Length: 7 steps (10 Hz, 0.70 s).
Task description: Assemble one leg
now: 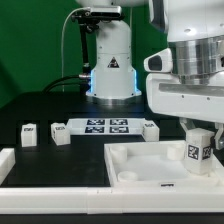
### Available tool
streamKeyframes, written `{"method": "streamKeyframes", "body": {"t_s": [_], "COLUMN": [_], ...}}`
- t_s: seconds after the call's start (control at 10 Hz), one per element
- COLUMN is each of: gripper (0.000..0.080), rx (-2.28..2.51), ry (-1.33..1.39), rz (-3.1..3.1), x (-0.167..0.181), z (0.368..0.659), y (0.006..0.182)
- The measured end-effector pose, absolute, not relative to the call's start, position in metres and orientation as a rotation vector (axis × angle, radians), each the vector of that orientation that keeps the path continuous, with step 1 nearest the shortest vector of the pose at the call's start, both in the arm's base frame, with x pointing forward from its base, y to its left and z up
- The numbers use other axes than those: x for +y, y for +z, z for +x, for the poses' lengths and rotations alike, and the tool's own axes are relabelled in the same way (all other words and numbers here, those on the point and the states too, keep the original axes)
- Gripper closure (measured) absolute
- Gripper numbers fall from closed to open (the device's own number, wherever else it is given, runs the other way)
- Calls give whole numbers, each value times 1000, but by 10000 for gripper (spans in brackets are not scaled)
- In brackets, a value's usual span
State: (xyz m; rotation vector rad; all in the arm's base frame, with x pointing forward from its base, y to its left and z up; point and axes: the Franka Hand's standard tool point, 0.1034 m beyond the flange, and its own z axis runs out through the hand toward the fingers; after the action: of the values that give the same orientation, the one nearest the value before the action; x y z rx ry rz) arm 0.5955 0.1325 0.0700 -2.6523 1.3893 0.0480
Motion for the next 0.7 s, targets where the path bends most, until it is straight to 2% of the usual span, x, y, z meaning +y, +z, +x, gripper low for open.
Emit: {"method": "streamKeyframes", "body": {"t_s": [0.2,0.4,0.5,0.6,0.7], "gripper": [509,509,434,434,245], "rx": [1726,1812,1751,1750,1619], "ry": [83,98,93,94,78], "rz": [-2439,-2369,-2413,-2413,-2507], "x": [138,138,138,139,138], "z": [595,595,595,595,595], "y": [70,70,70,70,70]}}
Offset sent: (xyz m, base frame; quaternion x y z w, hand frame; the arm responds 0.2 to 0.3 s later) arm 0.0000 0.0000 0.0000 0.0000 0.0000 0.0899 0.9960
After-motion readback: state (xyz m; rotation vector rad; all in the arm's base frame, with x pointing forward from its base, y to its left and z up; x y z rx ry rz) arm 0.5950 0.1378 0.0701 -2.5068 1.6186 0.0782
